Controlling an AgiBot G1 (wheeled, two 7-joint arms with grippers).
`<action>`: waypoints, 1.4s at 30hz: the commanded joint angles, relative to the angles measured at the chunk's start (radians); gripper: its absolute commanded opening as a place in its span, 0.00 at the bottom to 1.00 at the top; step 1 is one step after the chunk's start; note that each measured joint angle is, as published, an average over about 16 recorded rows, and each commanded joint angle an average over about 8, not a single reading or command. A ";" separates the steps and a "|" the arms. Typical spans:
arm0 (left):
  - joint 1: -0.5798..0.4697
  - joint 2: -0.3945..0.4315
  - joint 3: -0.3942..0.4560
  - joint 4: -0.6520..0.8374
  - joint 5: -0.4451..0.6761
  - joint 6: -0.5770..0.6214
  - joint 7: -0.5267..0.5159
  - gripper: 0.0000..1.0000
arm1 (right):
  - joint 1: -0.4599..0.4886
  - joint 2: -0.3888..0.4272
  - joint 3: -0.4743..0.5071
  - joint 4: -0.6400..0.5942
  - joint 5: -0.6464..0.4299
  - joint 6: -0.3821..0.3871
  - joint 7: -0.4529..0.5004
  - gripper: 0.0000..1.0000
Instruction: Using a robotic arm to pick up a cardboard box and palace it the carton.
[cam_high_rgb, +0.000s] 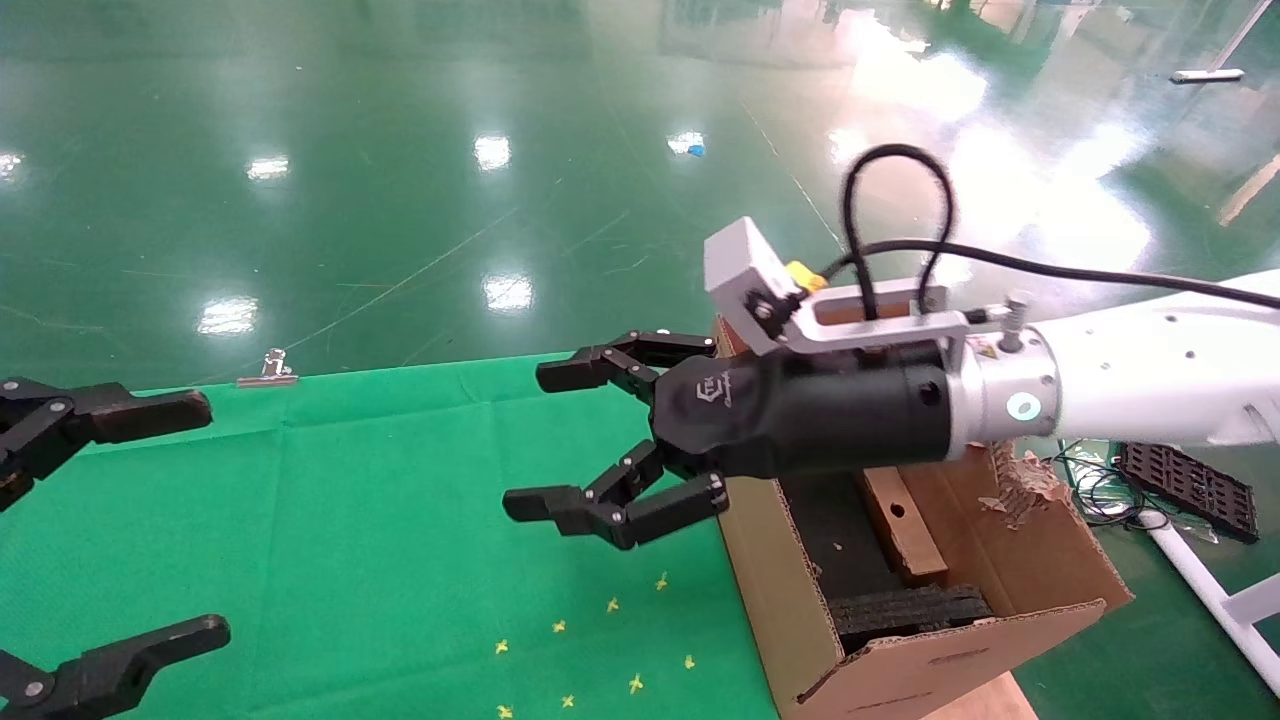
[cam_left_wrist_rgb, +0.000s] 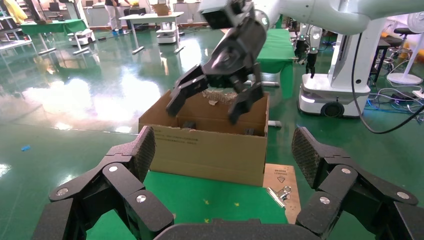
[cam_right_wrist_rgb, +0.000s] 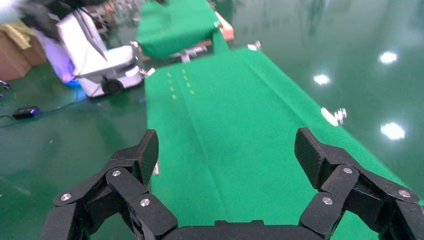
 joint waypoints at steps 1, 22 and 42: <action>0.000 0.000 0.000 0.000 0.000 0.000 0.000 1.00 | -0.042 0.006 0.050 0.028 0.020 -0.009 -0.025 1.00; 0.000 0.000 0.001 0.000 -0.001 -0.001 0.001 1.00 | -0.285 0.042 0.345 0.192 0.140 -0.064 -0.164 1.00; 0.000 0.000 0.001 0.000 -0.001 -0.001 0.000 1.00 | -0.257 0.038 0.311 0.174 0.125 -0.057 -0.153 1.00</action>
